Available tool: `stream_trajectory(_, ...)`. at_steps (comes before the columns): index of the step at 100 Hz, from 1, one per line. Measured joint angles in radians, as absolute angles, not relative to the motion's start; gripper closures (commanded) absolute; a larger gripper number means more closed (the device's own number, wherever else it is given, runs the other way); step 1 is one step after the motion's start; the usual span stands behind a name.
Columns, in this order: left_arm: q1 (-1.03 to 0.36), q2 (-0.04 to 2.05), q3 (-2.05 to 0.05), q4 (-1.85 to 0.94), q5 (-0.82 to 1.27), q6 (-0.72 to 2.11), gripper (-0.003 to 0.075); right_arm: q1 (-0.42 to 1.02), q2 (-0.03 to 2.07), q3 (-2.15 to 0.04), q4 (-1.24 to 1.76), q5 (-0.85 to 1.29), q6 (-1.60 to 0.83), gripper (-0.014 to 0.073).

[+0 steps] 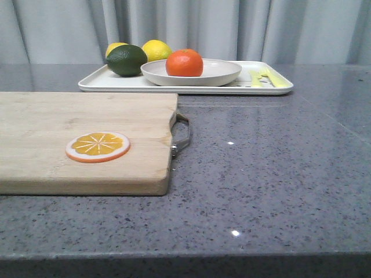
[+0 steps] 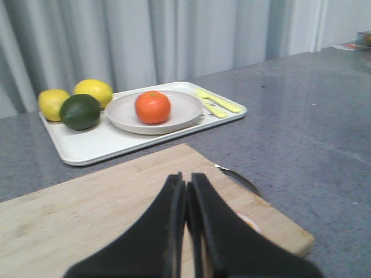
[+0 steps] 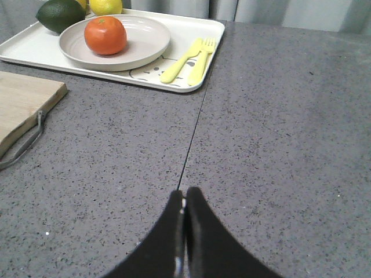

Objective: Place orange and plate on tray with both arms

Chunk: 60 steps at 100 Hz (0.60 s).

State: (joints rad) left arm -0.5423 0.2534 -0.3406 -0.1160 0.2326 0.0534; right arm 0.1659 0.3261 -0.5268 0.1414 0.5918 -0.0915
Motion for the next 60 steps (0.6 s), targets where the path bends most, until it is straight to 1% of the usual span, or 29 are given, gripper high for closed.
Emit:
stream_trajectory(24,-0.342,0.153,-0.206,-0.116,0.132,0.053,0.0741,0.166,0.326,-0.527,0.141,0.593,-0.091,0.0661)
stream_trajectory(51,-0.110,0.029,-0.065,-0.116,0.108,0.053,0.0741,0.166,0.326,-0.527,0.141,0.593,-0.091,0.0661)
stream_trajectory(60,-0.052,-0.001,-0.023,-0.116,0.106,0.053,0.0741,0.166,0.326,-0.527,0.141,0.593,-0.091,0.0661)
